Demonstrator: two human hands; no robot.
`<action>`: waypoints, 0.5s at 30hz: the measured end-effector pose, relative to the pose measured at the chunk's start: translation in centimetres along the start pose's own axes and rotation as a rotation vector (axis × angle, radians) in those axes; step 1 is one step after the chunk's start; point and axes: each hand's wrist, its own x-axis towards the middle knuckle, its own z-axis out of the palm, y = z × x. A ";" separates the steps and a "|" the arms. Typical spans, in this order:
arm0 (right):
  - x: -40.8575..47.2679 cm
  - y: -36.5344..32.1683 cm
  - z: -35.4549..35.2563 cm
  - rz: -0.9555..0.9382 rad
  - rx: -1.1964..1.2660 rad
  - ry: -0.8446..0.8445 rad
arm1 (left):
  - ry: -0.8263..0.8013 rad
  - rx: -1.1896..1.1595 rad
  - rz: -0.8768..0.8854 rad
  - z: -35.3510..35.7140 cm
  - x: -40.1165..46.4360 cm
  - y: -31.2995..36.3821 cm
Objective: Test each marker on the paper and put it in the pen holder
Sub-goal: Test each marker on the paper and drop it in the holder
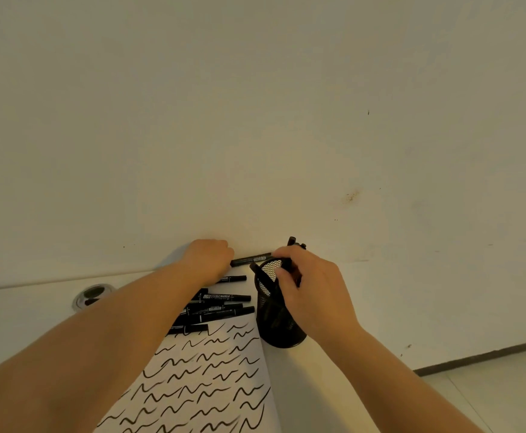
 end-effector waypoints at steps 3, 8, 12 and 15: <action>-0.3 0.2 0.0 -0.016 -0.015 0.011 | -0.010 -0.024 -0.022 0.3 0.1 0.4; -0.6 -0.2 -0.4 -0.015 0.006 0.034 | 0.037 -0.056 -0.107 -0.3 -0.8 0.6; -0.9 -0.7 -1.7 -0.068 -0.093 0.104 | 0.029 -0.084 -0.142 -1.9 -2.8 -0.5; -1.6 -1.8 -3.1 -0.119 -0.135 0.234 | 0.110 -0.155 -0.138 -3.7 -5.4 -1.3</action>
